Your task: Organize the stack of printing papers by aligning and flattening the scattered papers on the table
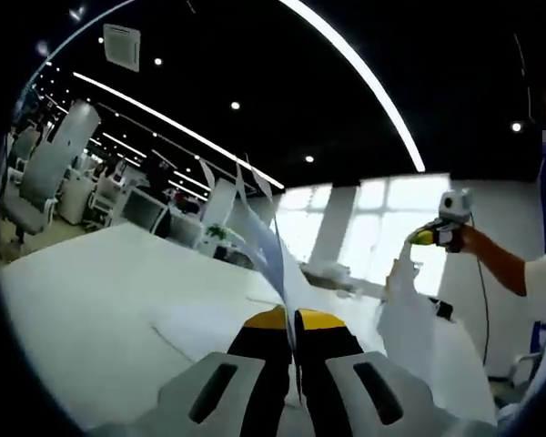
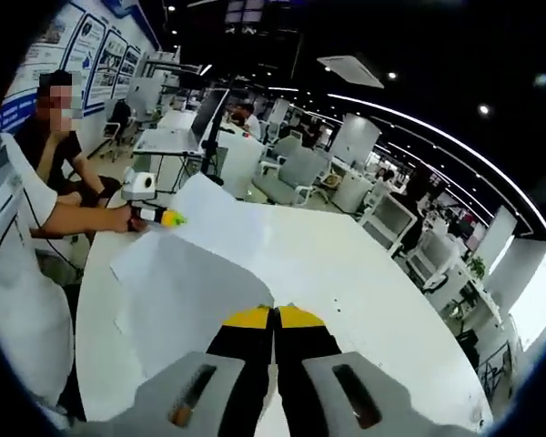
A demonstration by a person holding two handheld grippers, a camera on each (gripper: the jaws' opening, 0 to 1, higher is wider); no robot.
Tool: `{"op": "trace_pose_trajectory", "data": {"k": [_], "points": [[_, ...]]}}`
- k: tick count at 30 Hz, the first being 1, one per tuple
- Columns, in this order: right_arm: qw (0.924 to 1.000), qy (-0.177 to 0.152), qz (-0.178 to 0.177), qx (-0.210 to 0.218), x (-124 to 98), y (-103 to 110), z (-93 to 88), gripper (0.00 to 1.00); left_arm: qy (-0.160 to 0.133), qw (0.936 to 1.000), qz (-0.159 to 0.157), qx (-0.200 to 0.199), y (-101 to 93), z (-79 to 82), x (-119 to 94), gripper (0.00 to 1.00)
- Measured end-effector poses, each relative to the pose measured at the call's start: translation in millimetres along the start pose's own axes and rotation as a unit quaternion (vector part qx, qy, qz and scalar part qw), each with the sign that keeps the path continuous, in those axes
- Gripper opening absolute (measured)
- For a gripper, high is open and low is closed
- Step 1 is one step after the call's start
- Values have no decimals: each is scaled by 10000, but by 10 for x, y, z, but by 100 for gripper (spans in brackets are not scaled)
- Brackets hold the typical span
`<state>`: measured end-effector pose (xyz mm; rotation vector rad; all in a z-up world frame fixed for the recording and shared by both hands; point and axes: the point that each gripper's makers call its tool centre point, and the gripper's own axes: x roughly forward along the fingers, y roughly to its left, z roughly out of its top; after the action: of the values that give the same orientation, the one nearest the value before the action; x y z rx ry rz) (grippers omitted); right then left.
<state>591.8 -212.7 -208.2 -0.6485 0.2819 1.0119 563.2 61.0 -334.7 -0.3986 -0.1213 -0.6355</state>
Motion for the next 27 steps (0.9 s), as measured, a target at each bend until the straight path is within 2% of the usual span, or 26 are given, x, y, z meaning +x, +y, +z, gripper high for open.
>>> {"op": "trace_pose_trajectory", "data": {"k": [3,7,15,19,23,27], "points": [[9999,17,138,-84,117,6,54,0,59,9999,-47,81,-34,-26,7,6],[9981,278,346,-432,307,37,78,0,129,9998,-110,122,-50,-51,11,6],[9876,906,771,-1027,648,59,77,0,147,9995,-274,101,-111,-49,-4,6],[9848,968,897,-1130,748,101,130,0,184,9992,-350,115,-140,-62,-2,6],[9863,860,934,-1050,822,104,215,0,211,9988,-415,130,-152,-60,3,6],[9869,909,914,-973,888,76,196,0,228,9981,-554,128,-230,-66,5,6]]}}
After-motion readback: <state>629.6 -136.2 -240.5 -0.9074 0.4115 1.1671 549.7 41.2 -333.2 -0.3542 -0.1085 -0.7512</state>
